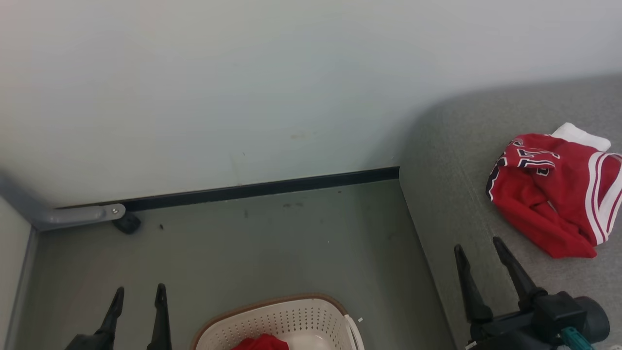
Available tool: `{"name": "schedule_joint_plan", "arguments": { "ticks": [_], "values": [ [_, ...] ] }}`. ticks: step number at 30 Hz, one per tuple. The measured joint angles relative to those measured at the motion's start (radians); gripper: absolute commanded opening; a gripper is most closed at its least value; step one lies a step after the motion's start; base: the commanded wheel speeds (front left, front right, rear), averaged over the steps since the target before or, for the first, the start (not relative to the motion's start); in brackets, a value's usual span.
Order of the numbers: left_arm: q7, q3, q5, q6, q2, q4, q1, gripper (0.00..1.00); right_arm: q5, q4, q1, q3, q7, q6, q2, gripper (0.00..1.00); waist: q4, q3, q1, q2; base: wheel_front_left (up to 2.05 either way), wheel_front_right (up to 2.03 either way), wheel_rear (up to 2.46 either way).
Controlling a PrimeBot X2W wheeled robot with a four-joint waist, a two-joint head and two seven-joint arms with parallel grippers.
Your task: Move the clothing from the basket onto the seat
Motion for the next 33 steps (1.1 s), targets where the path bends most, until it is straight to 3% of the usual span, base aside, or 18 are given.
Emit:
{"name": "schedule_joint_plan", "arguments": {
  "ticks": [17,33],
  "values": [
    [0.114,-0.135,0.052,-0.063,-0.031,0.151,-0.242,1.0,-0.032,-0.058,-0.267,-0.029,0.0,0.002,0.011,1.0,-0.044,0.234,0.0002,0.0001,0.0,0.0,0.0],
    [0.185,-0.195,0.11,-0.115,-0.015,0.329,-0.394,1.0,-0.047,-0.103,-0.482,-0.073,0.0,0.008,0.012,1.0,-0.099,0.457,0.0002,0.0001,0.0,0.0,0.0]
  ]
}}
